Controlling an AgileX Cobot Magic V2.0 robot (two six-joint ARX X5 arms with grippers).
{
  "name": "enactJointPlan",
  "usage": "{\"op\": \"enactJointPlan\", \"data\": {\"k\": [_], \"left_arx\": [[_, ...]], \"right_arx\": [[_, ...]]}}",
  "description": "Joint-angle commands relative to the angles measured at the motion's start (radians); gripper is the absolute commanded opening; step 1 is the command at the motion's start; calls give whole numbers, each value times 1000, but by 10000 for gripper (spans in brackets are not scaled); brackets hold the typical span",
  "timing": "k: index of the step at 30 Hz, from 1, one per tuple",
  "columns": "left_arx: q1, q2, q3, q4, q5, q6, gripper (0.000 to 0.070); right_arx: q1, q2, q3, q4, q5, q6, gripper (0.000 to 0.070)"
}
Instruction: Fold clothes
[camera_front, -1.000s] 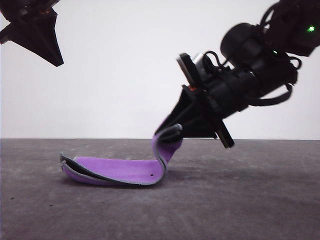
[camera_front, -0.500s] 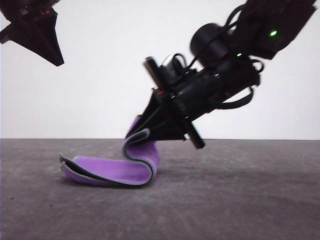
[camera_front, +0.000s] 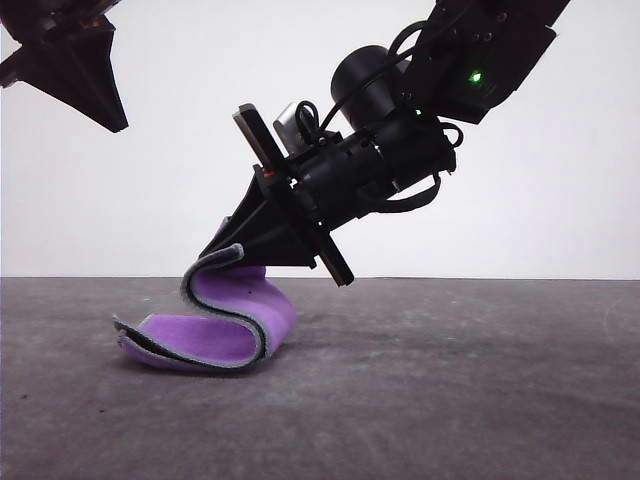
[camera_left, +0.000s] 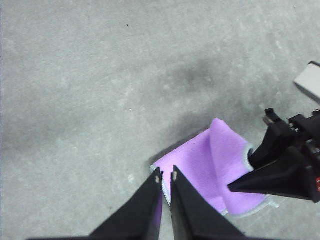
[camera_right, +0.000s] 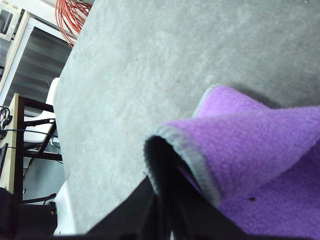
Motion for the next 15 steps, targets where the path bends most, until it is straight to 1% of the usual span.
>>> {"op": "enactJointPlan", "data": {"k": [1,2,12,14,15], "left_arx": [[2,16,19,10,-1,3,27],[2,16,19,11,-1,3,27],[3,16,19,11,-1,3,26],[3,16,19,11,-1,3,26],[3,16,19,11,-1,3,27]], "right_arx": [[17,24,21,8,0,7,77],[18,24,21,8,2,7,90],[30,24,21,-5,12,3,95],[34,24,21,-5,18,3,117],[37,24,21,-6,19,3,157]]}}
